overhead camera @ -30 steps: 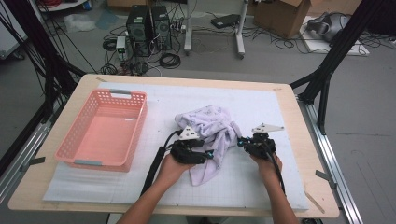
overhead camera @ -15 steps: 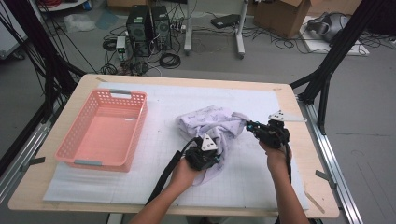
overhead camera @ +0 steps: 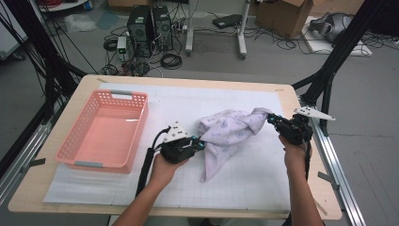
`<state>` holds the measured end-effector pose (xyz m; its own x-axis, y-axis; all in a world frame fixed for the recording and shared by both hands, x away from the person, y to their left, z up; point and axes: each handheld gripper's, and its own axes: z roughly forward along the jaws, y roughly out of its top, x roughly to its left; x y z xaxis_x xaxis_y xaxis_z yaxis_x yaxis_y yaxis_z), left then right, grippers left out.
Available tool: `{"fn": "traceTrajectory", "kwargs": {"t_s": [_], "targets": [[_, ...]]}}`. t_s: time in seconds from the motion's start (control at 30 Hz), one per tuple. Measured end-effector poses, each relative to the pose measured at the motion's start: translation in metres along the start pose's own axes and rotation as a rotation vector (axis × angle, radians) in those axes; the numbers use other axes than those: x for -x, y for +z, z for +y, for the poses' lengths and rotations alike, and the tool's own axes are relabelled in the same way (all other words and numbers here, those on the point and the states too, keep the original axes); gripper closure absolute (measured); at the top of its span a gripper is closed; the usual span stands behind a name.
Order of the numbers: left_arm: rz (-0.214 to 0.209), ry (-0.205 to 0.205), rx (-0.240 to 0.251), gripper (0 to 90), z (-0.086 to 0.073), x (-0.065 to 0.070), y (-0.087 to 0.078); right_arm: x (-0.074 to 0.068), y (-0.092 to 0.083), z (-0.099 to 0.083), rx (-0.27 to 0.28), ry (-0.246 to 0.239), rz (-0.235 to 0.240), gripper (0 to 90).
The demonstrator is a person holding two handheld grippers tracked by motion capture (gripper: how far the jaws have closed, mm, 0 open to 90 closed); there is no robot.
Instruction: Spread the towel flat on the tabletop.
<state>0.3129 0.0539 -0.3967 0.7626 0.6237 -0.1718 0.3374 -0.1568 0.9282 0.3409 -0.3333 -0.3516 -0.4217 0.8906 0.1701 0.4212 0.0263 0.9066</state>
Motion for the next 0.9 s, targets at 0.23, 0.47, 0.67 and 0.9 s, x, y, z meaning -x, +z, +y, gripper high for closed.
{"fn": "traceTrajectory", "kwargs": {"t_s": [0.23,0.47,0.67,0.9], "targets": [[0.136,-0.054,0.022,81.8,-0.005,-0.032,-0.027,0.000,0.023,0.009,-0.008,-0.005,-0.078,86.3],[0.232,-0.025,-0.047,81.7,-0.011,-0.045,-0.023,0.009,0.055,0.002,-0.082,0.018,-0.172,85.0],[0.248,-0.068,-0.092,62.1,-0.015,-0.046,-0.013,0.006,0.050,-0.002,-0.095,-0.010,-0.151,76.9],[0.242,-0.062,-0.077,46.0,-0.018,-0.031,-0.024,0.005,0.022,-0.008,-0.054,-0.027,-0.108,69.3]]}}
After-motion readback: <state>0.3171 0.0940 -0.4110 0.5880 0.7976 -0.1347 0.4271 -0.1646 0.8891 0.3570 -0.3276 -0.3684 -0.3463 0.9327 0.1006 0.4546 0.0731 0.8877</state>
